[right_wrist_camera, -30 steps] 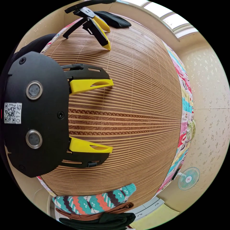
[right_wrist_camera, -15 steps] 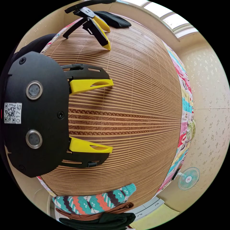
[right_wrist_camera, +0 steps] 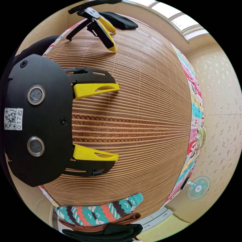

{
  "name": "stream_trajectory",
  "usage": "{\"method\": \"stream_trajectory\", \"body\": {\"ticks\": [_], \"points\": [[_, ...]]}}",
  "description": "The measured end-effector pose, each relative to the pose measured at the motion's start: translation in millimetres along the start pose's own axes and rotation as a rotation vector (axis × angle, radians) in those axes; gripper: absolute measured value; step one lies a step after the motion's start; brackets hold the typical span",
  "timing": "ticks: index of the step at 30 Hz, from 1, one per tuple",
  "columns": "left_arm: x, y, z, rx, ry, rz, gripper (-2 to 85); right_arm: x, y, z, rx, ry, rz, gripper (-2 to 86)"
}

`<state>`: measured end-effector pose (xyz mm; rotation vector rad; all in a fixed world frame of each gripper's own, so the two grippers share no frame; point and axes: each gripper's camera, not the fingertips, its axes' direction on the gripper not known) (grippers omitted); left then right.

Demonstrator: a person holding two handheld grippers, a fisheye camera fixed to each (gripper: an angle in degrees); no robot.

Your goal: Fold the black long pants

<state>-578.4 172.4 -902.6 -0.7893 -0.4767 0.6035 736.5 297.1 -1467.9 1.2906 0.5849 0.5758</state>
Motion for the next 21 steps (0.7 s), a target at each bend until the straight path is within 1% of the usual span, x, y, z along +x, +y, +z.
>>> {"method": "stream_trajectory", "body": {"ticks": [21], "points": [[17, -8, -10, 0.0, 0.001, -0.001, 30.1, -4, 0, 12, 0.0, -0.001, 0.003, 31.2]]}}
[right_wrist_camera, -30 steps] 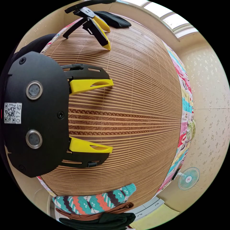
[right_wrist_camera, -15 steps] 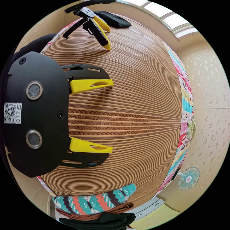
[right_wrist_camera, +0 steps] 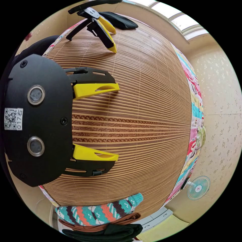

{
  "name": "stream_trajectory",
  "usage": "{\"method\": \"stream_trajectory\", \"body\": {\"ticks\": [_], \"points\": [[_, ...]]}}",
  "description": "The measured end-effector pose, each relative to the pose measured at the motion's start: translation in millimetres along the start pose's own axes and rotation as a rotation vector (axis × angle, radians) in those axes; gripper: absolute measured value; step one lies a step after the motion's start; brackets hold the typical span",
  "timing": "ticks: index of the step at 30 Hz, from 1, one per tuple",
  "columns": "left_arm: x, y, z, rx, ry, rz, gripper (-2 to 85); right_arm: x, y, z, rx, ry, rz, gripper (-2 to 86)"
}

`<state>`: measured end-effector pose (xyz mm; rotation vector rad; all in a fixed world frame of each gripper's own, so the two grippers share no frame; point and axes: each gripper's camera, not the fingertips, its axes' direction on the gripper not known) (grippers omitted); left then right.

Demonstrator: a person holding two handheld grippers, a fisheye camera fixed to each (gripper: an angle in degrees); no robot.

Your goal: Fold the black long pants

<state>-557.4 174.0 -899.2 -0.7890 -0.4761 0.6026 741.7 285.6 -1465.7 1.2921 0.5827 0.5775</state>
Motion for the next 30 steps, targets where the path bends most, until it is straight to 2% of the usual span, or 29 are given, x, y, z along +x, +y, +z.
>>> {"method": "stream_trajectory", "body": {"ticks": [30], "points": [[23, -28, -36, 0.001, -0.001, 0.003, 30.0, 15, 1, 32, -0.008, 0.008, 0.02, 30.9]]}}
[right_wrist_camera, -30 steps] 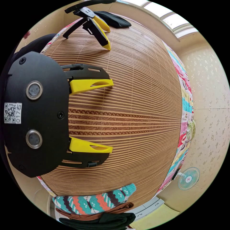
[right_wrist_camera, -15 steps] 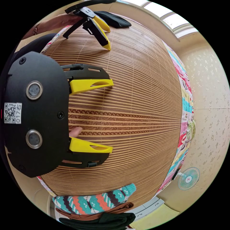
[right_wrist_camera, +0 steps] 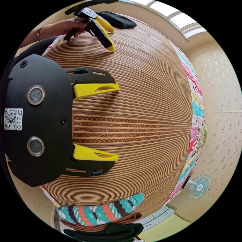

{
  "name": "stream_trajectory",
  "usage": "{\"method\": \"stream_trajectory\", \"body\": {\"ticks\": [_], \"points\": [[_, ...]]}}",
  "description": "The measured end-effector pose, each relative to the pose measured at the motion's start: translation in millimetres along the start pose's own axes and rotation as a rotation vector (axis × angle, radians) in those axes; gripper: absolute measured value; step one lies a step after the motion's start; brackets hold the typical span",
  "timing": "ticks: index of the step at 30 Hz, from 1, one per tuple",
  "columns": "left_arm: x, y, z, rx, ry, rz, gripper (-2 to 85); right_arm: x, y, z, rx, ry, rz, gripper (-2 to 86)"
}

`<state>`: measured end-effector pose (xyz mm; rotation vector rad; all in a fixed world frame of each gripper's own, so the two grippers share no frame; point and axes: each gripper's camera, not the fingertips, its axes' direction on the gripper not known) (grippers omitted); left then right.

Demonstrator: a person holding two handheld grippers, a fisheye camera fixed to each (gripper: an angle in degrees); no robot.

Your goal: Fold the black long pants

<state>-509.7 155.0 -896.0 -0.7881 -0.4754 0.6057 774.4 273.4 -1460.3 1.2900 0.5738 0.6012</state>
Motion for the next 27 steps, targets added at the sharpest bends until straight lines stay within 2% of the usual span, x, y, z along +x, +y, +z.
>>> {"method": "stream_trajectory", "body": {"ticks": [5, 8, 10, 13, 17, 19, 20, 21, 22, 23, 25, 27], "points": [[0, -5, -9, -0.001, 0.002, -0.003, 30.1, 10, 3, 3, -0.035, 0.001, -0.002, 27.2], [1, -9, -16, 0.0, -0.006, 0.0, 30.1, 17, 13, -9, -0.047, -0.053, -0.044, 13.2], [-1, -11, -20, -0.001, 0.003, -0.005, 30.0, 27, 35, -29, 0.003, -0.224, -0.116, 8.1], [-2, -15, -27, -0.005, 0.002, -0.003, 30.0, 46, 76, -58, 0.052, -0.324, -0.156, 3.2], [-5, -24, -37, -0.029, 0.022, 0.012, 29.7, 72, 134, -84, 0.039, -0.38, -0.2, 1.3], [-10, -29, -46, -0.064, 0.045, 0.05, 28.9, 97, 168, -94, -0.007, -0.475, -0.166, 0.8], [-20, -26, -56, -0.075, 0.063, 0.092, 24.4, 103, 176, -97, -0.023, -0.496, -0.151, 0.7], [-38, -15, -73, -0.042, 0.106, 0.085, 16.3, 116, 189, -103, -0.051, -0.525, -0.127, 0.6], [-52, -7, -81, -0.02, 0.146, 0.063, 11.9, 127, 201, -111, -0.066, -0.536, -0.12, 0.5], [-82, 10, -98, 0.023, 0.248, 0.009, 3.1, 132, 207, -116, -0.07, -0.535, -0.12, 0.5], [-134, 41, -126, 0.093, 0.417, -0.079, 6.8, 153, 224, -135, -0.079, -0.503, -0.123, 0.4], [-206, 93, -168, 0.279, 0.567, -0.184, 6.9, 170, 233, -147, -0.071, -0.466, -0.101, 0.4]]}}
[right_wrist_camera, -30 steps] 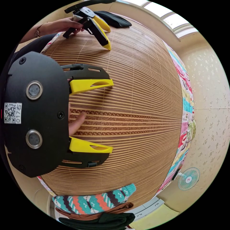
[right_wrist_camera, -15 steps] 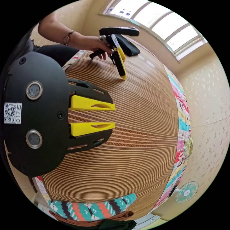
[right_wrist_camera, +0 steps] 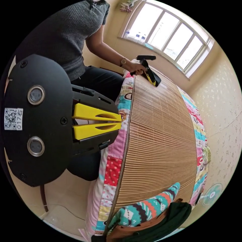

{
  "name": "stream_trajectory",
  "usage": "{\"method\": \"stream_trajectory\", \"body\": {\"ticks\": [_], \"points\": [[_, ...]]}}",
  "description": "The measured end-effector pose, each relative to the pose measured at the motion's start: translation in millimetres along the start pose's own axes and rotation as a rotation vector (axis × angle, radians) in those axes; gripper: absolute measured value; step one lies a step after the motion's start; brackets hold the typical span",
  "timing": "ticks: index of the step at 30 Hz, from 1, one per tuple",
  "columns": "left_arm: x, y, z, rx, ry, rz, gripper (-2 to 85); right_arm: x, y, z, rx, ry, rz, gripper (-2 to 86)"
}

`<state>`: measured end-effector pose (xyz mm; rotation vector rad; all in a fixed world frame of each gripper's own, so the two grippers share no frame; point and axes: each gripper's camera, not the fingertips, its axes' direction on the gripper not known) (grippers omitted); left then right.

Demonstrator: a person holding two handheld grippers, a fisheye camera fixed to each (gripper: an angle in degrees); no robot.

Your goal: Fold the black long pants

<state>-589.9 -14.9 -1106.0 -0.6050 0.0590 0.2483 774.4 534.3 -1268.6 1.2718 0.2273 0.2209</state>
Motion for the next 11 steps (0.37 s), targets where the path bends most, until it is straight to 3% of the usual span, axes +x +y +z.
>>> {"method": "stream_trajectory", "body": {"ticks": [2, 6, 8, 11], "points": [[-29, 16, -59, 0.134, -0.072, -0.1, 7.6, 10, 8, -17, 0.034, 0.004, 0.035, 0.4], [-91, 36, -153, 0.35, -0.406, -0.351, 10.8, 28, 10, -36, 0.097, -0.056, 0.096, 0.6], [-125, 29, -162, 0.312, -0.41, -0.475, 14.0, 28, 6, -37, 0.11, -0.081, 0.103, 0.6], [-165, 8, -146, 0.196, -0.264, -0.563, 14.2, 20, 1, -39, 0.139, -0.147, 0.085, 0.5]]}}
